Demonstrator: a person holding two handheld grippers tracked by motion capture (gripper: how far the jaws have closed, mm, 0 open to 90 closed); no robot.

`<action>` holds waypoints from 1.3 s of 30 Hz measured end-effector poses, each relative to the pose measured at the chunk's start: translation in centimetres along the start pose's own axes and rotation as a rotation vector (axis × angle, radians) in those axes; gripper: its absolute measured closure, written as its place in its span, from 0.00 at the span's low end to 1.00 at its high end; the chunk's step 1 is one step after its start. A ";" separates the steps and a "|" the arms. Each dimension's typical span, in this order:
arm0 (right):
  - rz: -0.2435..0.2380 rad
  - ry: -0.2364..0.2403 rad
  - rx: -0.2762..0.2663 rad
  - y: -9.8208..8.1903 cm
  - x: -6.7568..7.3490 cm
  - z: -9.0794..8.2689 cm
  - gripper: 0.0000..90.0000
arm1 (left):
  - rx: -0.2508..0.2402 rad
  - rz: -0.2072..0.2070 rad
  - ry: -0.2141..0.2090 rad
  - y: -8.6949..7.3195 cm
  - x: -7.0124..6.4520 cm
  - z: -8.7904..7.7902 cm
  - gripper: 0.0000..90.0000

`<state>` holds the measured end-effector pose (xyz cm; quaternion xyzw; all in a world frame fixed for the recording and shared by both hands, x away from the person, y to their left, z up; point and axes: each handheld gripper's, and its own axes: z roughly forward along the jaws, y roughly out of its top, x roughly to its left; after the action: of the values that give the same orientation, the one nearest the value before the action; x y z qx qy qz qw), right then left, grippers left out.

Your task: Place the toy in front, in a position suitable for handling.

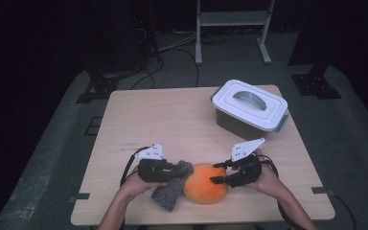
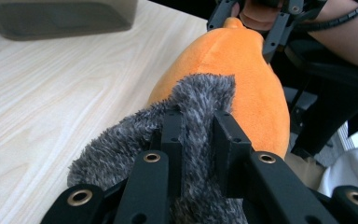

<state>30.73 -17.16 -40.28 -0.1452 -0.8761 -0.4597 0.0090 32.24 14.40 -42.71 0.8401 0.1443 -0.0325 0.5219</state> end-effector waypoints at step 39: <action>0.003 0.014 0.037 0.2 0.2 0.2 0.34 | -0.009 0.014 0.005 0.8 -0.3 -0.3 0.84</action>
<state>30.63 -16.85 -40.26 -0.1429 -0.8841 -0.4445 0.0184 32.14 14.25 -41.86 0.8386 0.1401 -0.0260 0.5257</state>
